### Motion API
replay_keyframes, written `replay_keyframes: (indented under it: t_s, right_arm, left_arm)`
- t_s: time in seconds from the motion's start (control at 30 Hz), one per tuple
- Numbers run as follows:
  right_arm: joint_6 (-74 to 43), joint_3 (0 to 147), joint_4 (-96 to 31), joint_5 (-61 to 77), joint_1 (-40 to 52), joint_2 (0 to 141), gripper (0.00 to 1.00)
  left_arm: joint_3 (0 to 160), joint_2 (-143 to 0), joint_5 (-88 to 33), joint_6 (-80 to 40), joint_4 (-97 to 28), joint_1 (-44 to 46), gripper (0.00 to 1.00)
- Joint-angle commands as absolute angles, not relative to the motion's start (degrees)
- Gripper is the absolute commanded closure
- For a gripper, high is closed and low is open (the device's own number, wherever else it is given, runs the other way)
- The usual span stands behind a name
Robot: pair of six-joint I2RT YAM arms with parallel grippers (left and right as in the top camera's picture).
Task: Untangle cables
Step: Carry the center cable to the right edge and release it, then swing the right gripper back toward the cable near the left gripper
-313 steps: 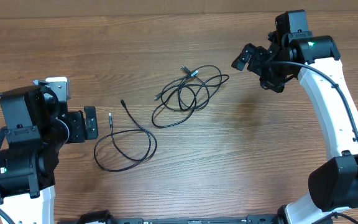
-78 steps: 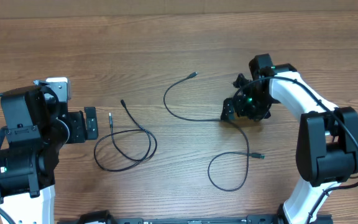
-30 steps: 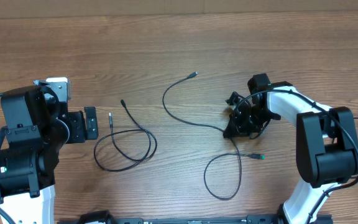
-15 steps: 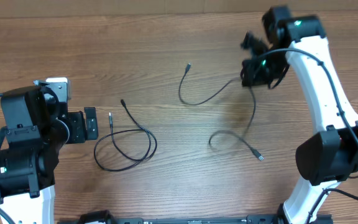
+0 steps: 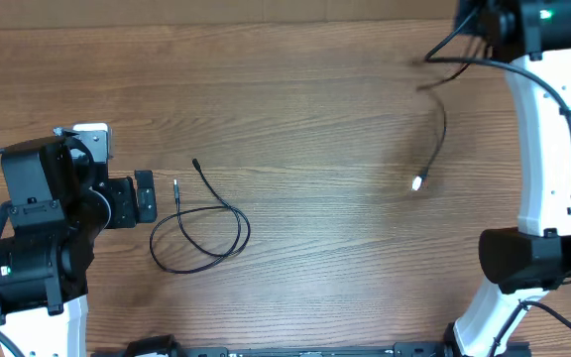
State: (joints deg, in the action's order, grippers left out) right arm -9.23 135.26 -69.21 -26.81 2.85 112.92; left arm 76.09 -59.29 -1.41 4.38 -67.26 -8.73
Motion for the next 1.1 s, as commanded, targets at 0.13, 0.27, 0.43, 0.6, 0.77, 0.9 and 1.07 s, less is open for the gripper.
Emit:
replay_keyframes:
  t_s: [0.13, 0.27, 0.43, 0.6, 0.77, 0.9, 1.07]
  right_arm:
    - [-27.20, 136.77, -70.96, -34.15, -13.93, 112.14, 0.96]
    - [-30.70, 136.77, -75.13, -21.82, -25.63, 112.14, 0.96]
    - [-36.93, 136.75, -79.20, -17.52, -35.03, 112.14, 0.96]
    - [-39.66, 136.73, -81.32, -14.70, -41.47, 112.16, 0.96]
    - [-39.66, 136.73, -80.90, -14.70, -42.94, 112.16, 0.96]
    - [-39.68, 136.73, -80.14, -14.63, -42.94, 112.22, 0.96]
    - [-39.64, 136.73, -79.83, -12.36, -42.81, 112.22, 0.96]
  left_arm:
    - [76.31, -59.24, -1.08, 3.40, -67.07, -8.97, 0.01]
    - [76.31, -59.27, -1.08, 3.40, -67.07, -8.97, 0.01]
    - [76.31, -59.24, -1.08, 3.40, -67.09, -8.97, 0.00]
    - [76.31, -59.27, -1.06, 3.40, -67.07, -8.97, 0.00]
    - [76.31, -59.27, -1.06, 3.40, -67.07, -8.97, 0.00]
    - [76.31, -59.27, -1.08, 3.40, -67.09, -8.97, 0.01]
    - [76.31, -59.27, -1.06, 3.40, -67.07, -8.97, 0.00]
